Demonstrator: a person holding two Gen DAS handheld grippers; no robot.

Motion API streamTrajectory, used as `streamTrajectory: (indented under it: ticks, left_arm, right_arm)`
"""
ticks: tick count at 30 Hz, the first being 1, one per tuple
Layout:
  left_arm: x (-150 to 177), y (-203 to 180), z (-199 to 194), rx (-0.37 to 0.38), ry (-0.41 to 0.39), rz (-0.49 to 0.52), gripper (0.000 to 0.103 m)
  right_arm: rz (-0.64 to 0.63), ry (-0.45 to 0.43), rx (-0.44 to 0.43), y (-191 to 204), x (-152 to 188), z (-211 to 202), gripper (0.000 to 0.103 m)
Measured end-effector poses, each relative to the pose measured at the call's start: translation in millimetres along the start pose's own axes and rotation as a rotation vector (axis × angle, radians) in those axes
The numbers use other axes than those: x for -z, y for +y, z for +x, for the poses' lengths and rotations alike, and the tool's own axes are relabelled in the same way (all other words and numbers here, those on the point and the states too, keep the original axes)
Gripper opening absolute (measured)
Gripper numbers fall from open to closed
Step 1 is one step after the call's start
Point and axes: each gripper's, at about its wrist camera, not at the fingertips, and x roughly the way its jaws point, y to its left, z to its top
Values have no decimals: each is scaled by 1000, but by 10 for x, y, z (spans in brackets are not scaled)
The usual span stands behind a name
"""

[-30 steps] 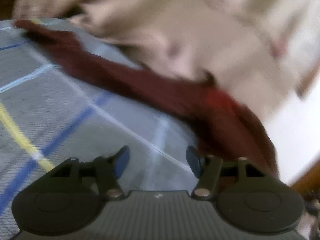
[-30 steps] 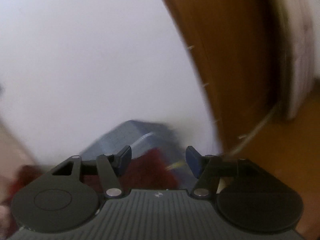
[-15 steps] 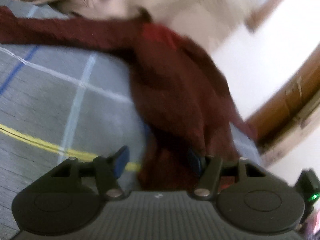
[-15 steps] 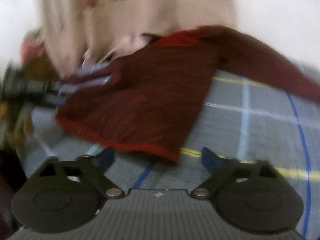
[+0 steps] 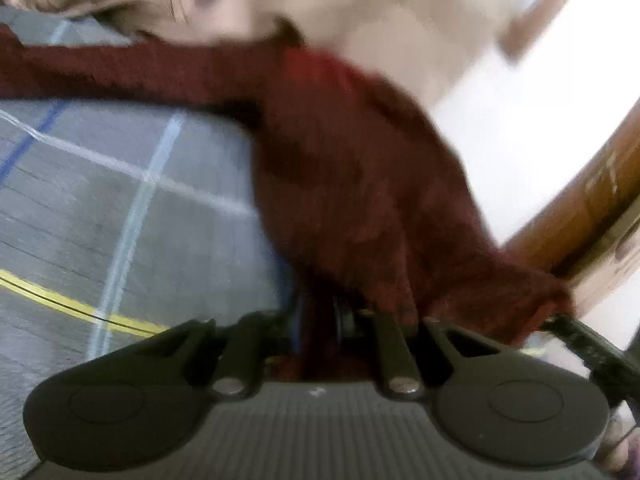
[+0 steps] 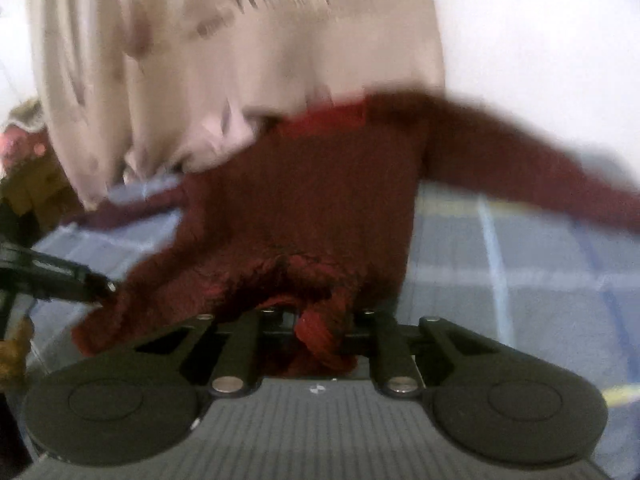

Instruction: Fold small clothes

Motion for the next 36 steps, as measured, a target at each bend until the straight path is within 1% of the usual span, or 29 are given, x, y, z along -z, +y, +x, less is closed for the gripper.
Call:
streamTrajectory:
  ticks: [2,4,6,7,8,9,10,11,12,13,14,15,16,18,19,20,22,23,24,25,27,28,29,30,31,32,33,35,36]
  left_arm:
    - [-65,38,-173,30,-27,-53,15]
    - [-105,38,-330,15,-47,-55,15]
    - [-128,28,-443,13,-39,-41,15]
    - [-112,12,-475,5,-34,-25,15]
    - [-95,5,-493,-7,-26,-7,16]
    - [-71,-17,-481,-21,-7,7,18]
    - [-41,-34,-461,-21,12,19,25]
    - [3,-53,-438,-11,24,38,40]
    - [36,-81,-399,-9,42,65,51]
    - [69,-118,-356,-18,57,83,73]
    - [102,-138,-334,-21,60,87,77]
    - [131,-156,-323,-13,53,90,77]
    - [147,-172,-301,-13,46,99,77]
    - [160,-181,-246,-42,31,114,77]
    - [161,-170,-217,-43,36,114,77]
    - [167,-154,-175,-35,51,106,77]
    - [180,-138,-41,-30,95,86,77]
    - [193,-132,16,-23,112,79,80]
    - [209,-156,28,-11,89,95,81]
    - [218,-190,61,-3,86,117,82]
    - [233,-251,139,1,93,167,79]
    - [236,-271,161,-4,84,179,63]
    - [221,-257,201,4,104,169,26]
    - [191,-208,251,6,134,135,19]
    - [165,-125,250,31,134,77,19]
    - [150,-61,235,51,126,33,18]
    - [148,-42,206,51,113,29,18]
    - [141,-55,108,59,92,36,17]
    - [117,-68,6,76,71,26,17]
  right_arm:
    - [-24,-46,-1,56,-166,-206,17]
    - [-75,-90,3,143,-334,-443,16]
    - [-137,-115,-2,237,-516,-690,15]
    - [-178,-116,1,293,-588,-820,14]
    - [-211,-114,9,326,-649,-893,4]
    - [-240,-106,17,338,-679,-968,3]
    - [-237,-89,30,299,-691,-999,3]
    - [-209,-71,42,223,-687,-1000,3]
    - [-172,-47,41,123,-641,-985,3]
    - [-147,-22,41,30,-565,-959,3]
    - [-131,0,53,-42,-455,-928,5]
    - [-104,24,68,-116,-342,-875,18]
    - [-58,38,67,-188,-230,-835,26]
    - [101,77,11,-372,-15,-767,61]
    - [152,65,4,-429,78,-777,69]
    - [169,31,35,-450,168,-813,77]
    - [129,-20,109,-451,310,-885,81]
    - [104,-18,127,-447,369,-879,91]
    - [61,-3,137,-433,435,-838,98]
    - [22,12,143,-414,483,-786,97]
    - [-68,53,147,-334,527,-625,91]
    - [-111,58,151,-286,528,-535,91]
    - [-136,62,149,-256,529,-456,88]
    - [-157,82,142,-246,520,-332,78]
    - [-160,112,143,-257,507,-185,67]
    - [-142,133,159,-273,481,-69,34]
    - [-106,141,171,-307,437,15,25]
    - [-51,87,148,-363,325,43,13]
    - [-33,56,141,-369,283,12,13]
